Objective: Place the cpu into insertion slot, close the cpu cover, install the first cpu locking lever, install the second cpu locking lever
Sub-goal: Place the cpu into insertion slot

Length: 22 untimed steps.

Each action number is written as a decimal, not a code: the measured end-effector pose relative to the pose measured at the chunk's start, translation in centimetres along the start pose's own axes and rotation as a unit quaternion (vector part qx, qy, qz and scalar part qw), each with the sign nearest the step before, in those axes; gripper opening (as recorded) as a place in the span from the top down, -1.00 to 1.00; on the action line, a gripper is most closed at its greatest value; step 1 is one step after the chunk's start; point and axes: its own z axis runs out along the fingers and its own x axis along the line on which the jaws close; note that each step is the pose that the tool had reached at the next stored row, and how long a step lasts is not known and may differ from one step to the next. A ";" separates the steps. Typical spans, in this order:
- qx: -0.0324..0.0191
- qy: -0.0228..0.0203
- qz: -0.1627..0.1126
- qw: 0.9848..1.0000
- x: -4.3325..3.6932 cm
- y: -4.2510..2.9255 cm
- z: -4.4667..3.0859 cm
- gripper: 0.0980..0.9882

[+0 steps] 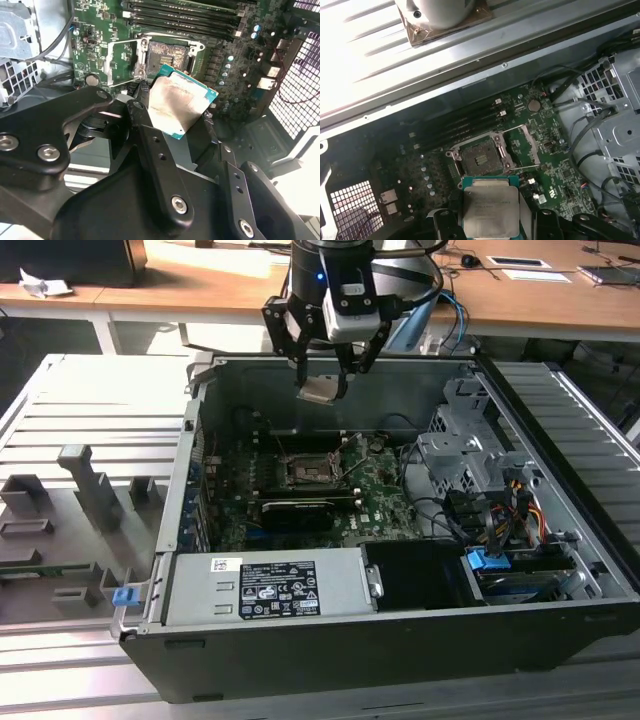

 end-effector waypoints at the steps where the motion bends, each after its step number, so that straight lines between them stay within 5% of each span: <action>1: 0.000 0.000 0.003 1.000 0.00 0.00 0.01 0.00; 10: 0.000 -0.005 0.050 0.999 0.00 -0.01 0.12 0.00; 16: 0.000 -0.009 0.096 0.995 0.00 -0.02 0.22 0.00; 22: -0.001 -0.014 0.141 0.990 -0.01 -0.03 0.35 0.00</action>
